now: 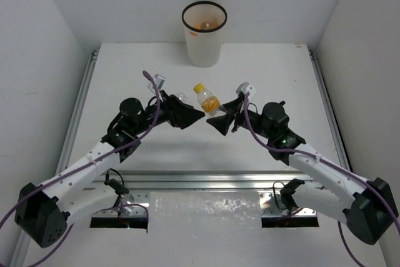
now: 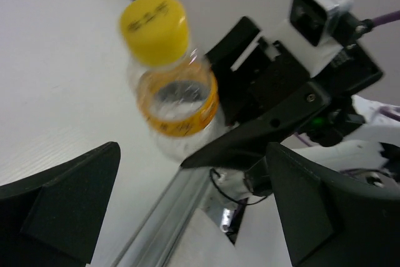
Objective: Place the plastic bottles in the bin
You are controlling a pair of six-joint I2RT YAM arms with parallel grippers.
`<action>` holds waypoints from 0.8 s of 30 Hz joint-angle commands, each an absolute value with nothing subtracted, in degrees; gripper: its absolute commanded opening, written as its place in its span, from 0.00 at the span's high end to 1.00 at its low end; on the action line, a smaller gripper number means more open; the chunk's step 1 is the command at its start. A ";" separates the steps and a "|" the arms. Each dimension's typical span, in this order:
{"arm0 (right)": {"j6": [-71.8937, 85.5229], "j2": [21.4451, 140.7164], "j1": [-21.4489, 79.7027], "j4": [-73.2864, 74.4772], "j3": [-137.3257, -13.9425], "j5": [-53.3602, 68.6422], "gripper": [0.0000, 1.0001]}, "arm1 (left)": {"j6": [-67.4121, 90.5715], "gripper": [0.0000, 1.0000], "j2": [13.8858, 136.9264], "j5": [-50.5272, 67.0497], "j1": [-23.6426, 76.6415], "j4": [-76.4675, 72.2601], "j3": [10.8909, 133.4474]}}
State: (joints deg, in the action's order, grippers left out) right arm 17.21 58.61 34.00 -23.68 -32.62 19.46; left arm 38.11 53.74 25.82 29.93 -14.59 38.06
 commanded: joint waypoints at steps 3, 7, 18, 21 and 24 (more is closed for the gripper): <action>19.60 53.45 37.79 -20.66 -34.54 23.64 0.76 | 42.89 0.00 58.44 29.80 35.59 -37.17 38.84; 19.69 50.63 39.90 -18.02 -35.68 24.34 0.76 | 43.68 0.04 61.78 26.55 36.21 -36.40 40.43; 19.86 47.64 40.08 -13.64 -36.74 16.57 0.03 | 40.35 1.00 68.20 25.58 36.30 -27.79 50.79; 20.83 46.50 40.08 -3.58 -37.26 1.91 0.01 | 35.97 1.00 68.55 14.72 36.21 -16.24 57.89; 28.36 46.58 39.38 13.89 -39.72 -27.62 0.01 | 33.14 1.00 73.81 -3.47 34.29 -2.44 70.54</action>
State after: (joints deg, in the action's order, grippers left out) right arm 22.61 47.00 40.12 -2.81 -36.42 -0.64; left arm 37.85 71.37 14.22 36.03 -14.28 60.18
